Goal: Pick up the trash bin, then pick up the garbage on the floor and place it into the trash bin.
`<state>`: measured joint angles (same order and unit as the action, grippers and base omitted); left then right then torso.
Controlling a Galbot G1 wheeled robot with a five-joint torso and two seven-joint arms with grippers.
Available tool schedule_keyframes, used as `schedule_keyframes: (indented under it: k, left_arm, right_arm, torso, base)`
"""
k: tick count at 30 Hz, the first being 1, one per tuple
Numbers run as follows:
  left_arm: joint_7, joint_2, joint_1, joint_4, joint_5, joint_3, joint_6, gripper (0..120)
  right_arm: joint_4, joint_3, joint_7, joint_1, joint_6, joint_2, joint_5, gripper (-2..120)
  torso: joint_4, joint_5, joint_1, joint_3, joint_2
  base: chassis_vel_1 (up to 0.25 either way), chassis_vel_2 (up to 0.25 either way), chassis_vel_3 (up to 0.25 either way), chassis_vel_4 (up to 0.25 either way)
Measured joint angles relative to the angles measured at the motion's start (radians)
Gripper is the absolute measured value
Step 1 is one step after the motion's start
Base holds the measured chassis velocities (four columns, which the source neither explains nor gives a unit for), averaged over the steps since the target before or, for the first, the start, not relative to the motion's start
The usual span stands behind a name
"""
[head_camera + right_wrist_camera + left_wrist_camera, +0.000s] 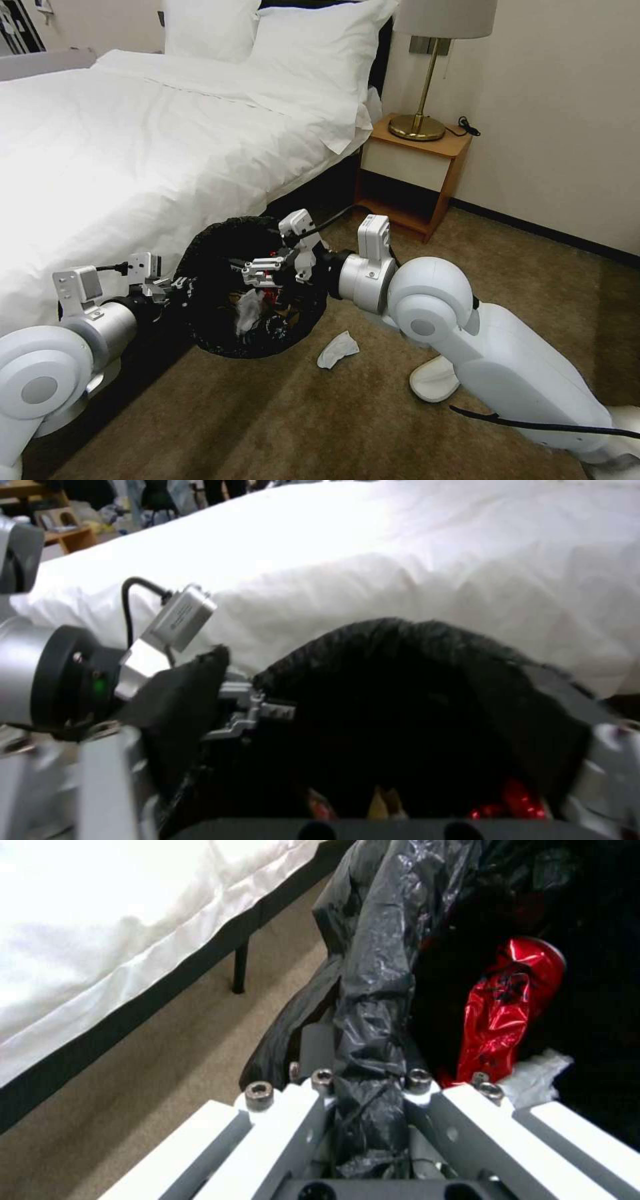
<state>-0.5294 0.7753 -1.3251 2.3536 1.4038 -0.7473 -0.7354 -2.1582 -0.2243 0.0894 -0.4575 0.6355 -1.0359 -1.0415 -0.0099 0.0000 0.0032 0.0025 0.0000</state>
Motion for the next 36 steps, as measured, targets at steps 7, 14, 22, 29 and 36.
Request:
schedule_keyframes:
  k: [7,14,22,29,36]
  left_arm:
    - [0.002,0.005,-0.001,0.001,-0.003,-0.008,0.0,2]
    - [0.003,0.006,-0.009,0.001,-0.003,-0.025,0.0,2]
    - [0.007,0.013,-0.017,-0.009,-0.004,-0.044,0.0,2]
    - [0.009,0.01,-0.027,-0.007,-0.004,-0.053,0.0,2]
    - [0.003,0.012,-0.035,0.001,-0.002,-0.063,0.0,2]
  right_arm:
    - [-0.002,0.007,0.01,0.01,-0.003,0.004,-0.003,100]
    - [0.001,0.038,0.036,0.039,-0.042,-0.021,-0.04,100]
    - [0.08,0.172,0.158,0.037,-0.137,-0.026,-0.096,100]
    - [0.075,0.336,0.174,-0.099,-0.135,0.068,-0.052,100]
    - [0.085,0.452,0.166,-0.231,-0.12,0.096,0.015,100]
  torso:
    - [-0.0001,0.0,0.0,0.0,0.0]
    - [0.0,0.0,0.0,0.0,0.0]
    - [0.0001,0.0001,0.0,0.0,0.0]
    - [-0.0009,0.0004,0.0,0.0,0.0]
    - [0.0,0.0003,0.0,0.0,0.0]
  base:
    - [0.0,0.0,0.0,0.0]
    - [0.0,0.0,0.0,0.0]
    - [0.0,0.0,0.0,0.0]
    - [0.0,0.0,0.0,0.0]
    - [0.0,0.0,0.0,0.0]
